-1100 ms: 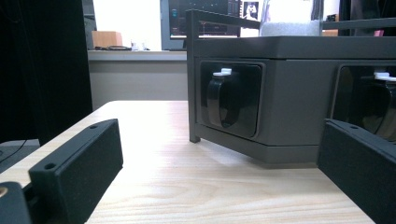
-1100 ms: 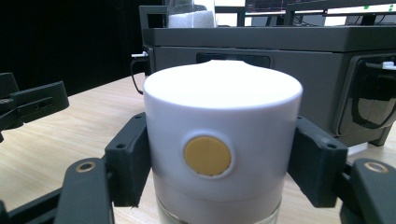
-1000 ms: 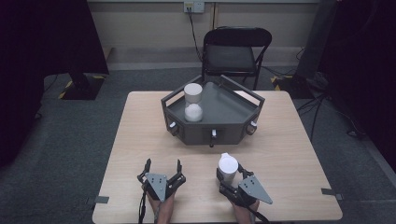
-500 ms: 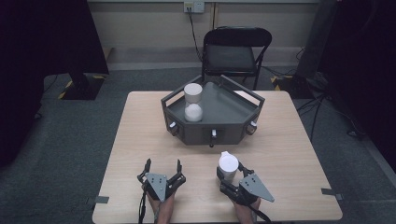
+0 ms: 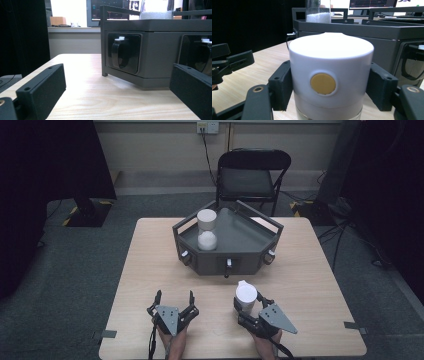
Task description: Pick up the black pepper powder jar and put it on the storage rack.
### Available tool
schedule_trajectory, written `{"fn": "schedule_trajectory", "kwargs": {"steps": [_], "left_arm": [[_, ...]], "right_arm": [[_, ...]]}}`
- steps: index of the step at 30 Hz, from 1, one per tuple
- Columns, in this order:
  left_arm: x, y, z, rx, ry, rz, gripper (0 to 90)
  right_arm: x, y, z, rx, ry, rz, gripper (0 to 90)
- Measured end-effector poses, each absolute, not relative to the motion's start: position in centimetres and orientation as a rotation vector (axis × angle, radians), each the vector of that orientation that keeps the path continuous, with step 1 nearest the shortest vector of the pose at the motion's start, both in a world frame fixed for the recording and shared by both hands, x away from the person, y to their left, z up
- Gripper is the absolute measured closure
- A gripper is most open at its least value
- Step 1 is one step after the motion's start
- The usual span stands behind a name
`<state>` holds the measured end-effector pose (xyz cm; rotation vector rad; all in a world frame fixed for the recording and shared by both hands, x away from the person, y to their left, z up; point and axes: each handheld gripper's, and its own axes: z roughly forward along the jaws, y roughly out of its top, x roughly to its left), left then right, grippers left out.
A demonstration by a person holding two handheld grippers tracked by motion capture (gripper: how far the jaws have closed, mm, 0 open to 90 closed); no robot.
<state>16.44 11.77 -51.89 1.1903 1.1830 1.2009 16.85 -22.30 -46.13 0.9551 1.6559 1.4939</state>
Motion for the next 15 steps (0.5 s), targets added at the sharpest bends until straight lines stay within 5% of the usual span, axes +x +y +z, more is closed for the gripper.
{"fn": "schedule_trajectory", "kwargs": {"steps": [15], "left_arm": [[16.4,11.8,-51.9,1.191,1.183,1.201,0.4]], "right_arm": [[18.1,-23.6,-44.1,0.91,1.665,1.548,29.8]]}}
